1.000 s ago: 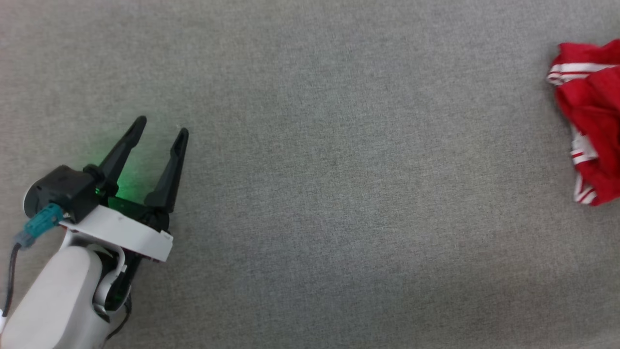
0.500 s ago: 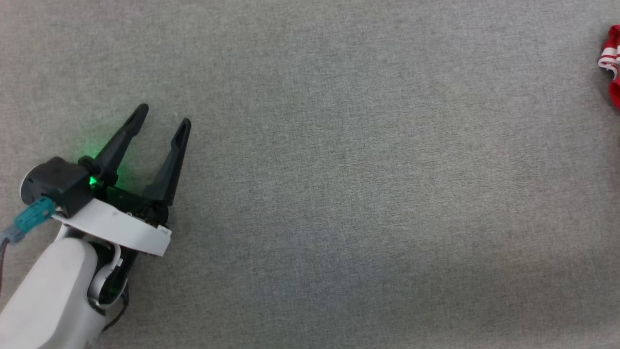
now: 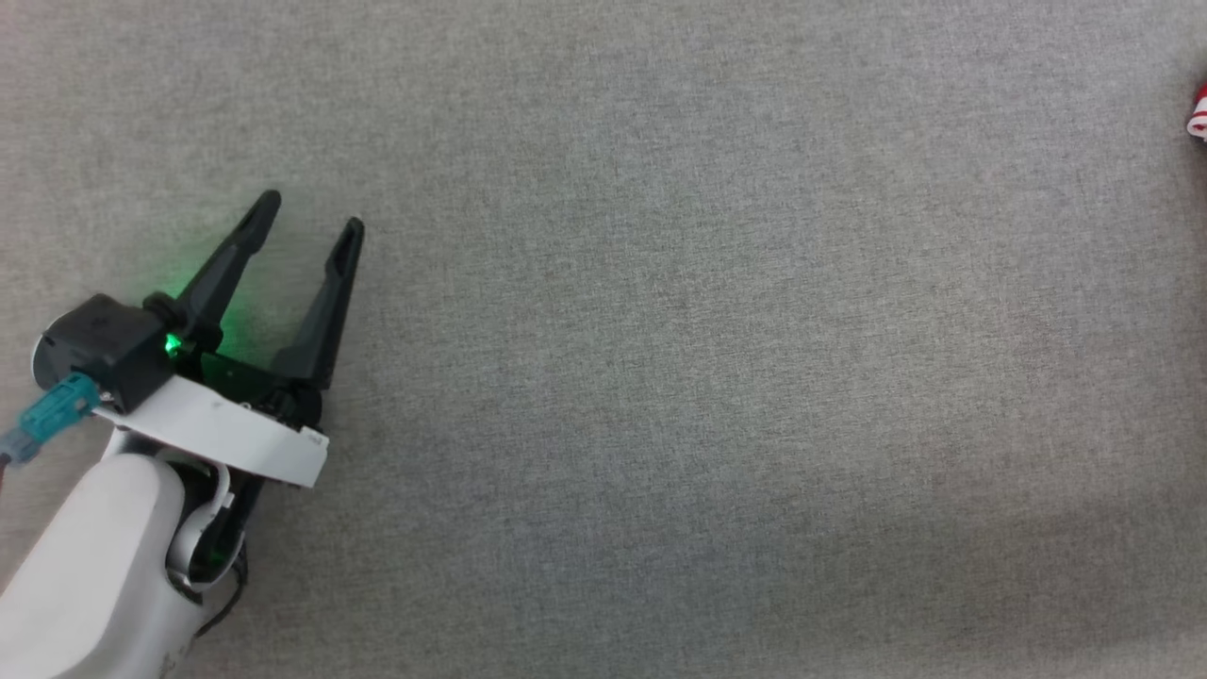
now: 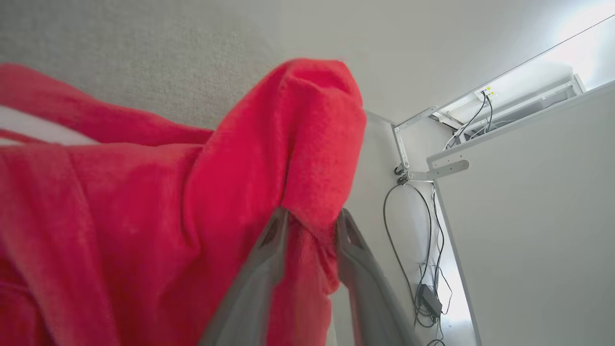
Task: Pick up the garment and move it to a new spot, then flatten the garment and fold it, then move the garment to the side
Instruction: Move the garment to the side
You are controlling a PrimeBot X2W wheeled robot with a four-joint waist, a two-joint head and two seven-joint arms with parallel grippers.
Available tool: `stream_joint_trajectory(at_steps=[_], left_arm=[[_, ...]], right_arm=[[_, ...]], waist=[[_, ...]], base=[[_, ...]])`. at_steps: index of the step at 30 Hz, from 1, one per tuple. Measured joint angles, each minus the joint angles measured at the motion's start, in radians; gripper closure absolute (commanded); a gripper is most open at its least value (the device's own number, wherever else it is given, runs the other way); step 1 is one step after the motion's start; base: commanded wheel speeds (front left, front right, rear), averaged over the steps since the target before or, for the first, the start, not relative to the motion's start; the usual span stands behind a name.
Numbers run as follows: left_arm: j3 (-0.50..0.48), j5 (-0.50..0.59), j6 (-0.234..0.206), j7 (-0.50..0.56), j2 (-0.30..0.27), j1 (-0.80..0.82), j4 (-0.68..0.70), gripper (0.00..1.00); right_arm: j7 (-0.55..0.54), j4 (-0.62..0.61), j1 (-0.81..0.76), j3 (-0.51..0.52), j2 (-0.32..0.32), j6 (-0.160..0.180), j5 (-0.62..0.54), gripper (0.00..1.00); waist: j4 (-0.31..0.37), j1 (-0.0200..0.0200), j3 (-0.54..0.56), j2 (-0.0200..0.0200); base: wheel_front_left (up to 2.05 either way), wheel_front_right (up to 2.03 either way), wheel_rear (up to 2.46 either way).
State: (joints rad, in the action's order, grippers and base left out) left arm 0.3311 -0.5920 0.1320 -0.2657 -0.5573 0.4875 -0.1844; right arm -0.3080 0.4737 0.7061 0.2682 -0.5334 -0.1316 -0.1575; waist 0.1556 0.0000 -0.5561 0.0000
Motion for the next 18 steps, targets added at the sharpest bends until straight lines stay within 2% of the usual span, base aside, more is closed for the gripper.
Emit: stream_joint_trajectory(at_steps=[1,11,18], left_arm=[[-0.003,0.000,0.000,0.000,0.001,-0.001,-0.002,0.00],[-0.026,0.001,0.000,0.002,0.025,-0.030,-0.026,0.00],[-0.060,0.004,0.000,0.002,0.052,-0.068,-0.039,0.00]], right_arm=[[0.000,-0.008,0.000,0.009,0.009,0.000,-0.010,0.00],[0.020,-0.045,-0.005,0.045,0.064,0.000,-0.017,0.00],[0.114,-0.049,-0.030,0.042,0.163,0.000,-0.002,0.00]], waist=[[-0.001,0.0000,0.002,0.0000],[-0.017,0.0001,0.047,0.0000],[-0.040,0.0000,0.102,0.0000]], base=[[0.00,0.00,0.00],[0.00,0.00,0.00],[0.00,0.00,0.00]])
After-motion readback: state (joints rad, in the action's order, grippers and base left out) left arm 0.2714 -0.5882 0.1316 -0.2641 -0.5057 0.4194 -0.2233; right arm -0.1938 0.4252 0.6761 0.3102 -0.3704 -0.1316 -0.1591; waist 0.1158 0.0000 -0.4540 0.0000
